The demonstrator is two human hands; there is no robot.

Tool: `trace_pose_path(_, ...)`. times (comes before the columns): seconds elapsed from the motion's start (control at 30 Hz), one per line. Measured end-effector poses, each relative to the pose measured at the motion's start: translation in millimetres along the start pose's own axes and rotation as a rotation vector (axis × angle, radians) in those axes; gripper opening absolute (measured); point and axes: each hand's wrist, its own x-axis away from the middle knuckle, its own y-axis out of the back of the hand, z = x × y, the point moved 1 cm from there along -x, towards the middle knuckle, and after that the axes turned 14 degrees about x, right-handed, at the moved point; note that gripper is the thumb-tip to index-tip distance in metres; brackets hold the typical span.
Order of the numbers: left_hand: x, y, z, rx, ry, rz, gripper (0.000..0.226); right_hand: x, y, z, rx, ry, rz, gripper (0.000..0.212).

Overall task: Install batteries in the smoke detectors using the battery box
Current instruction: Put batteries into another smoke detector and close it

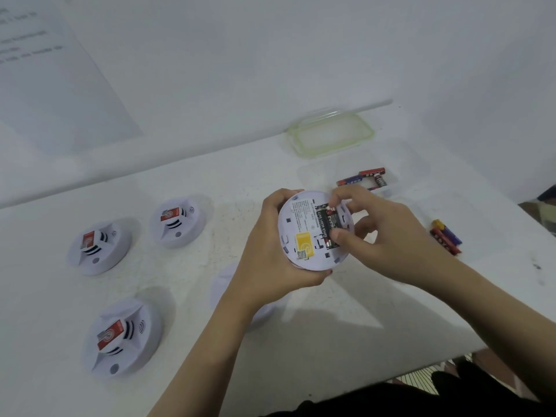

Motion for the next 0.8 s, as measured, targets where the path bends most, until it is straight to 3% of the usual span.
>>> trace_pose_path(0.53, -26, -47, -9, -0.119, -0.146, 0.002, 0.087, 2, 38, -43, -0.064, 0.033, 0.094, 0.029)
trace_pose_path(0.8, -41, -52, -25, -0.132, -0.206, 0.001, 0.096, 5, 47, -49, -0.080, 0.083, -0.158, 0.037)
